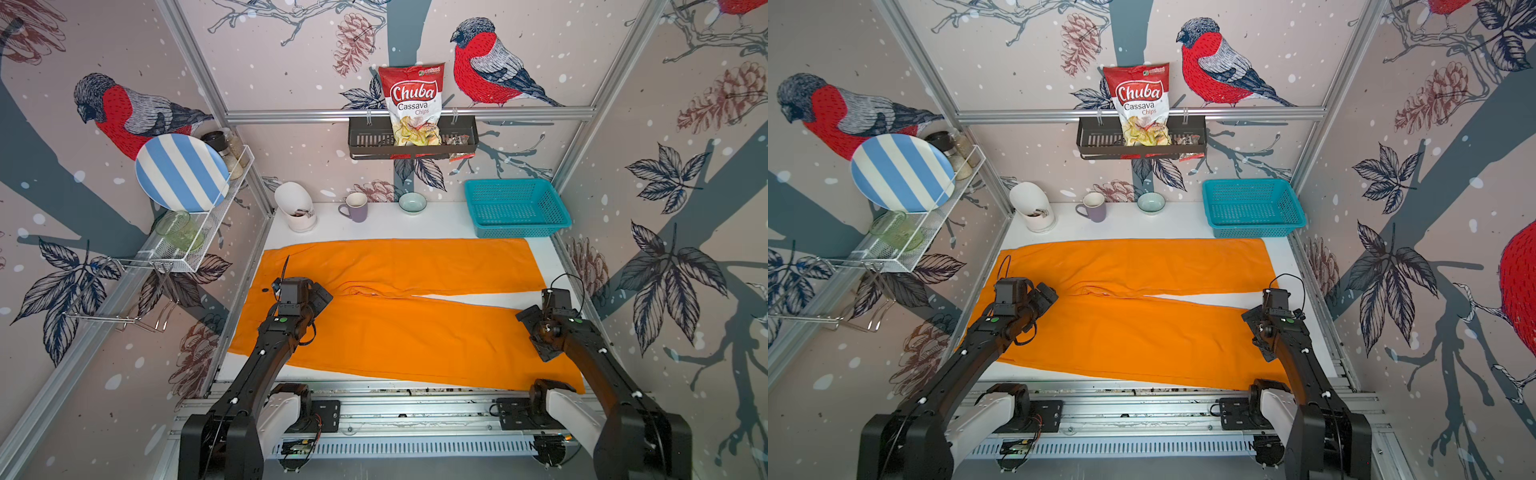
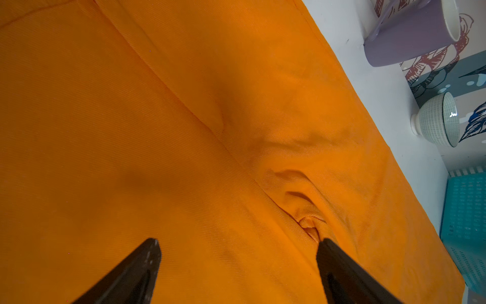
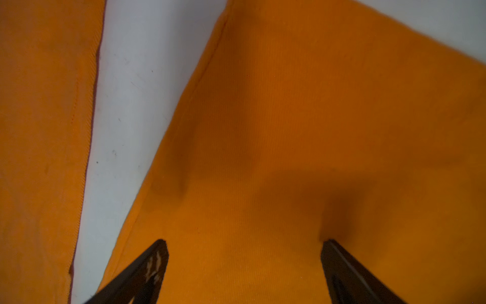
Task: Roll up the long pants
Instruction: Fold the long pant at the center of the board.
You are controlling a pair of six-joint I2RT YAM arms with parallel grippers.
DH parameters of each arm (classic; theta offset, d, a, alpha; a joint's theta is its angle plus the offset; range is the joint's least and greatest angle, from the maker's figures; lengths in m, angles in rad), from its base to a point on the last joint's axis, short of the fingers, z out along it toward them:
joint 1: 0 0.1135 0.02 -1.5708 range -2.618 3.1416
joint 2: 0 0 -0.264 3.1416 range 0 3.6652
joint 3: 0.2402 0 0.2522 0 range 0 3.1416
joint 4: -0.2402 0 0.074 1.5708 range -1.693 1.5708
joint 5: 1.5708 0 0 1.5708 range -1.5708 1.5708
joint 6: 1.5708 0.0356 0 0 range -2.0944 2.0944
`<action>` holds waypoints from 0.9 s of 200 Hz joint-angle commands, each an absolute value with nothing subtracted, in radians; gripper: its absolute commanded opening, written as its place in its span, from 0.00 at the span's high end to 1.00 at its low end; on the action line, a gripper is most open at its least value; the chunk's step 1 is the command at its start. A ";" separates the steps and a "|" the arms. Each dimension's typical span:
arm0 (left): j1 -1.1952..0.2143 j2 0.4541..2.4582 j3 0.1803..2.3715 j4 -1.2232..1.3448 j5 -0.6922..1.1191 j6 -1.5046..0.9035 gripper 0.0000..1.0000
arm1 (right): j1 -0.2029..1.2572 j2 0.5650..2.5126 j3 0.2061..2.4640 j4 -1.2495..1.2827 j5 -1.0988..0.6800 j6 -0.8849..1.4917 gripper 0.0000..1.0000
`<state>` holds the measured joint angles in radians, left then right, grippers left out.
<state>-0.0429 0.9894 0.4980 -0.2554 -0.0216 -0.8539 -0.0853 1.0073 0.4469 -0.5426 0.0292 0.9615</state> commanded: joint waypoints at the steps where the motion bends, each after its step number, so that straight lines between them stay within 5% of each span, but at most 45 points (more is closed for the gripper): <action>1: -0.036 0.988 0.490 -0.213 0.000 -0.827 0.05 | -0.084 1.052 0.434 -0.421 0.015 0.919 0.04; 96: -0.033 1.003 0.488 -0.189 0.010 -0.823 0.05 | -0.090 1.319 0.571 -0.224 -0.055 0.791 0.00; 127: -0.033 1.014 0.491 -0.187 0.015 -0.819 0.05 | -0.091 1.258 0.621 -0.359 -0.016 0.783 0.00; 180: -0.033 1.013 0.503 -0.183 0.005 -0.808 0.05 | -0.115 1.060 0.671 -0.894 0.360 1.083 0.00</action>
<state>-0.0353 1.0115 0.4927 -0.2138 0.0177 -0.8288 -0.0975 1.1099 0.6861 -0.5854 0.1745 0.9310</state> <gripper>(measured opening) 0.953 0.998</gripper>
